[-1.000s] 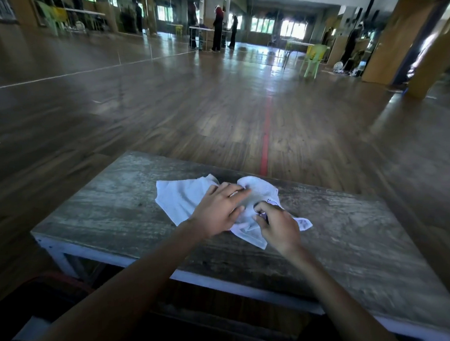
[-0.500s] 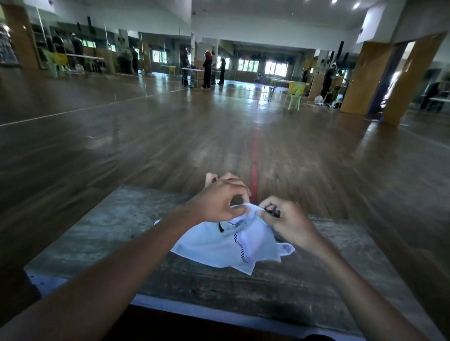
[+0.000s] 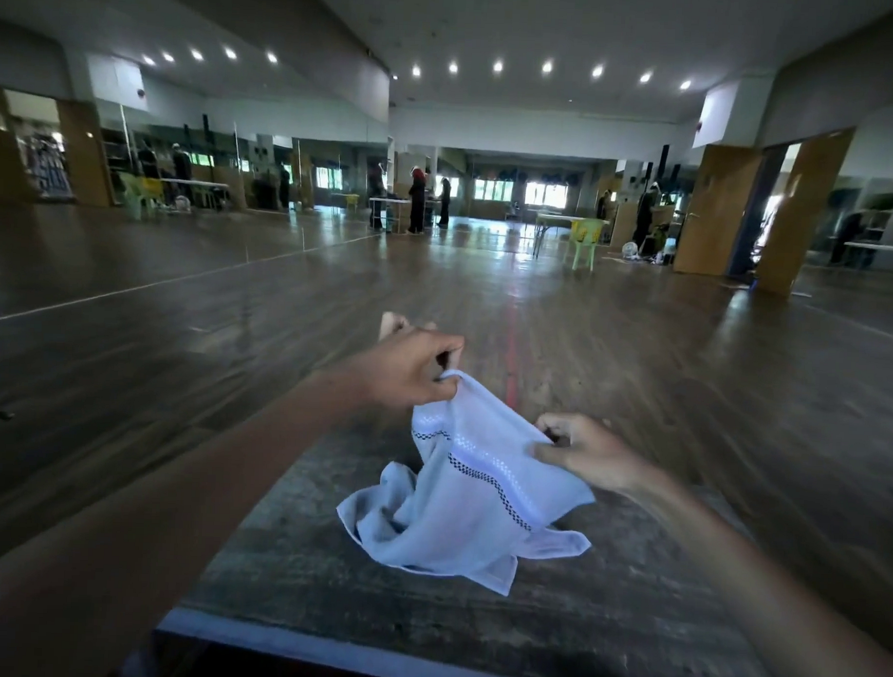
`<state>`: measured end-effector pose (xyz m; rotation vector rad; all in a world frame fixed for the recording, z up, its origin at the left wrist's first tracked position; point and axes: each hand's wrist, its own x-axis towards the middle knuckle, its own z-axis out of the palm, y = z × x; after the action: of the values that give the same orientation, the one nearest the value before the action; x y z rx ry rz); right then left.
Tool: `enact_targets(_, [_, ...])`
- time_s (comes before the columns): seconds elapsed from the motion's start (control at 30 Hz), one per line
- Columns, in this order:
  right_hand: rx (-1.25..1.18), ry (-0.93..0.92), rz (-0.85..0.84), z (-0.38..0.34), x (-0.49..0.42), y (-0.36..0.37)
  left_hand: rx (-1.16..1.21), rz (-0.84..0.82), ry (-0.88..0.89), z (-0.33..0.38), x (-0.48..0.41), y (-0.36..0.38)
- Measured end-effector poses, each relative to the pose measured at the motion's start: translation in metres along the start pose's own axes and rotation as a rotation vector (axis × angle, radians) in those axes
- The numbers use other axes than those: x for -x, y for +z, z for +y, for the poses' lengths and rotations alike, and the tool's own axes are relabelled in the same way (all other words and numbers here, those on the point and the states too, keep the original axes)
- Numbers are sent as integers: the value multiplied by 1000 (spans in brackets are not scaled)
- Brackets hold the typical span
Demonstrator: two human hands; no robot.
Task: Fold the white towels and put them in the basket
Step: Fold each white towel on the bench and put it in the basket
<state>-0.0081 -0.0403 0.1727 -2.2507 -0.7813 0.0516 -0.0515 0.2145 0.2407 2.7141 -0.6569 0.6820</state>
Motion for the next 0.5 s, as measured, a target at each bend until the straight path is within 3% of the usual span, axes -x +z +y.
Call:
enact_targets(0.23, [430, -29, 123, -51, -19, -81, -469, 8, 102, -22, -11, -64])
enact_targets(0.5, [527, -134, 216, -120, -42, -158, -746, 38, -39, -27, -37, -132])
